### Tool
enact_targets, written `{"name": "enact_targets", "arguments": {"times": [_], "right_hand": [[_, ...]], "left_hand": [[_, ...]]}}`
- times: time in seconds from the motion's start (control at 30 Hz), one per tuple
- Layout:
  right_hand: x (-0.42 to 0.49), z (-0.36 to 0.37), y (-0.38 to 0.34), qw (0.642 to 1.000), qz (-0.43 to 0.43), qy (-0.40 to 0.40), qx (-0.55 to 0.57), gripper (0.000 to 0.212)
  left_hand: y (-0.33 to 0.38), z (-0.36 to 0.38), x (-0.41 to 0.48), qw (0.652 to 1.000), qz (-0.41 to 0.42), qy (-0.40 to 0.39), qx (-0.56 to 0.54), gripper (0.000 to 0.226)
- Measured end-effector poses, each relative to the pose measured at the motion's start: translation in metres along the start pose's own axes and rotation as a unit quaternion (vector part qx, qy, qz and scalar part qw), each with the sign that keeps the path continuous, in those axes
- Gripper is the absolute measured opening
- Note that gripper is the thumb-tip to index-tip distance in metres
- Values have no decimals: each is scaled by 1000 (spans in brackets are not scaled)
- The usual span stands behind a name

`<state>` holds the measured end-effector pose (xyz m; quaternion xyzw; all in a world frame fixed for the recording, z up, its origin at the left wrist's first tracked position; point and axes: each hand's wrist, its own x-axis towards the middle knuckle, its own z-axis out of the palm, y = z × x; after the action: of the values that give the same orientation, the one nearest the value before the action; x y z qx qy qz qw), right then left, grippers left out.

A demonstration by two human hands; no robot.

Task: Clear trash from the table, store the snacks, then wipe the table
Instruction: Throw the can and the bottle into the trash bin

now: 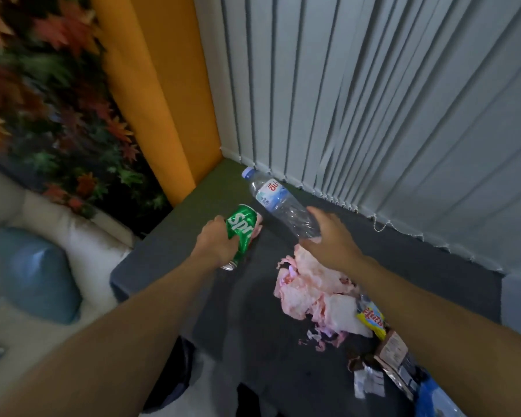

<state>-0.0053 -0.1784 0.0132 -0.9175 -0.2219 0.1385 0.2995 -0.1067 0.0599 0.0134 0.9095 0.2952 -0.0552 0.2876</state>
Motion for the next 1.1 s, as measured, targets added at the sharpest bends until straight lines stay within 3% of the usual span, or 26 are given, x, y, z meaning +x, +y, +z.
{"name": "enact_targets", "arguments": {"times": [0.3, 0.43, 0.7, 0.93, 1.1], "right_hand": [[-5, 79, -83, 992, -84, -95, 3, 69], [-7, 136, -122, 984, -123, -132, -14, 81], [-36, 256, -198, 959, -144, -239, -39, 84], [-67, 347, -211, 943, -96, -308, -80, 84], [-79, 406, -182, 943, -28, -317, -102, 64]], "left_hand": [[-110, -34, -61, 987, -134, 70, -53, 34], [-172, -41, -86, 975, -185, 92, -78, 35], [-298, -37, -132, 951, -282, 65, -106, 36], [-380, -8, -141, 932, -342, 21, -120, 44], [-429, 38, -132, 915, -382, -23, -128, 39]]}}
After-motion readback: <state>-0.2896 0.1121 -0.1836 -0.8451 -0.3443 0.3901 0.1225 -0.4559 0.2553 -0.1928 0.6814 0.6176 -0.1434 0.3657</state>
